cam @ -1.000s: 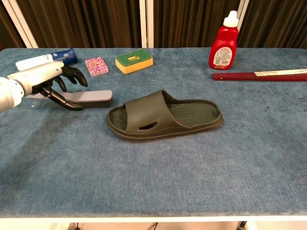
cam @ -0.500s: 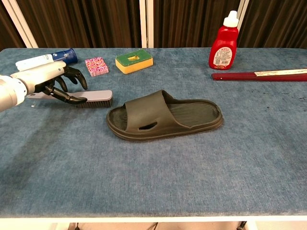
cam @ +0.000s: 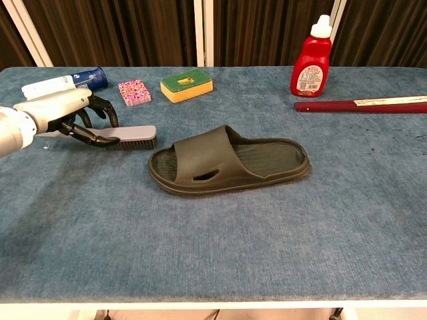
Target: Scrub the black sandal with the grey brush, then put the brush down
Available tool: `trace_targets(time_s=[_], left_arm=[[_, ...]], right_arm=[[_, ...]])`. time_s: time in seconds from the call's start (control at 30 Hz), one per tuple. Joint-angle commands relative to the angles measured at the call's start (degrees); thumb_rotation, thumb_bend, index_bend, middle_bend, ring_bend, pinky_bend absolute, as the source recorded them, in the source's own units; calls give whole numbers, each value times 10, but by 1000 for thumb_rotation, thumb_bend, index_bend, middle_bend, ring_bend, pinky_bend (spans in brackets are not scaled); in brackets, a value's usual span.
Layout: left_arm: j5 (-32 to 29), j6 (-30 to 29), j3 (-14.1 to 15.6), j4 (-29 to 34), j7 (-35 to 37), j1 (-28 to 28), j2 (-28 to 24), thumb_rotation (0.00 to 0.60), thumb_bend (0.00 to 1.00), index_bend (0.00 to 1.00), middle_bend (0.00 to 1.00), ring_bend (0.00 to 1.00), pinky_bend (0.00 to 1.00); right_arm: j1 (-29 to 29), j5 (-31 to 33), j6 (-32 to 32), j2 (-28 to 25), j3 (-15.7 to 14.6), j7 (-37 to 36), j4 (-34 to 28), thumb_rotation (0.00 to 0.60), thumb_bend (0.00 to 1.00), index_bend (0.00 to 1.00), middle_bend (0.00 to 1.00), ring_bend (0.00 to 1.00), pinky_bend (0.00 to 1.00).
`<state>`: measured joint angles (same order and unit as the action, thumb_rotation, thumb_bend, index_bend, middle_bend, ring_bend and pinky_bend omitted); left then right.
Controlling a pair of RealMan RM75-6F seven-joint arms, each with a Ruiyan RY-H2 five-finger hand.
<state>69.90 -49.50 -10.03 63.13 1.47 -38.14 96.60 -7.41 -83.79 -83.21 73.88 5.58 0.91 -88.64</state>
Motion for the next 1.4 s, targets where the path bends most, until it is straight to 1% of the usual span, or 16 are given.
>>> trace_targets(time_s=[0.03,0.23,0.3,0.4,0.5,0.57,0.7,0.8,0.9,0.97,1.0,1.07,1.2,1.27,1.33,1.4], left_arm=[[0,1,1,-2,-2,-1,1,389,257,427,270,232,354],[4,-2,5,-9,-4,-1,5,391,260,432,270,232,348],[5,-3,5,-12,0,-2,7,402,261,442,270,232,347],[6,-3,4,-17,7,-2,10,451,268,455,271,232,347],[6,-5,1,-21,12,-3,13,553,285,472,283,238,347],[8,-5,0,-24,18,-3,14,597,288,485,288,243,347],[11,-8,-2,-28,32,-3,16,600,299,501,309,254,349],[17,-23,-8,-33,58,0,22,600,311,541,372,292,374],[28,-44,-17,-43,114,5,33,600,315,615,503,393,467],[38,-60,-19,-58,141,8,40,600,319,671,611,500,561],[43,-68,-19,-64,148,9,44,600,321,690,646,539,596],[53,-86,-20,-76,159,11,50,600,323,743,743,676,731],[64,-108,-19,-90,156,11,55,600,329,792,879,888,923],[67,-115,-18,-95,143,11,58,600,331,805,956,966,980],[71,-125,-17,-104,126,10,64,600,333,818,997,999,1000],[73,-133,-17,-112,117,10,71,600,336,842,1000,1000,1000]], right_arm=[[0,0,1,0,0,0,0,599,741,0,0,0,0],[-1,1,3,1,0,2,-1,599,742,0,0,0,0],[-2,1,4,1,0,3,-1,599,742,0,0,0,0],[-2,1,4,0,0,4,-2,600,742,0,0,0,0],[-2,1,4,0,-1,5,-3,599,742,0,0,0,0],[-2,2,6,0,-1,5,-3,600,742,0,0,0,0],[-3,2,7,0,-2,5,-4,600,741,0,0,0,0],[-3,2,9,-1,-2,5,-4,600,741,0,0,0,0],[-4,2,10,-1,-2,4,-4,600,739,0,0,0,0],[-4,1,10,0,-3,3,-4,600,736,0,0,0,0],[-4,1,10,0,-3,3,-3,600,734,0,0,0,0],[-4,2,10,0,-3,1,-3,600,732,0,0,0,0],[-4,-1,9,0,-4,-3,-2,600,727,0,0,0,0],[-4,-2,9,0,-4,-4,-1,599,713,0,0,0,0],[-5,-3,10,0,-5,-7,0,599,703,0,0,0,0],[-5,-4,10,0,-5,-9,0,599,698,0,0,0,0]])
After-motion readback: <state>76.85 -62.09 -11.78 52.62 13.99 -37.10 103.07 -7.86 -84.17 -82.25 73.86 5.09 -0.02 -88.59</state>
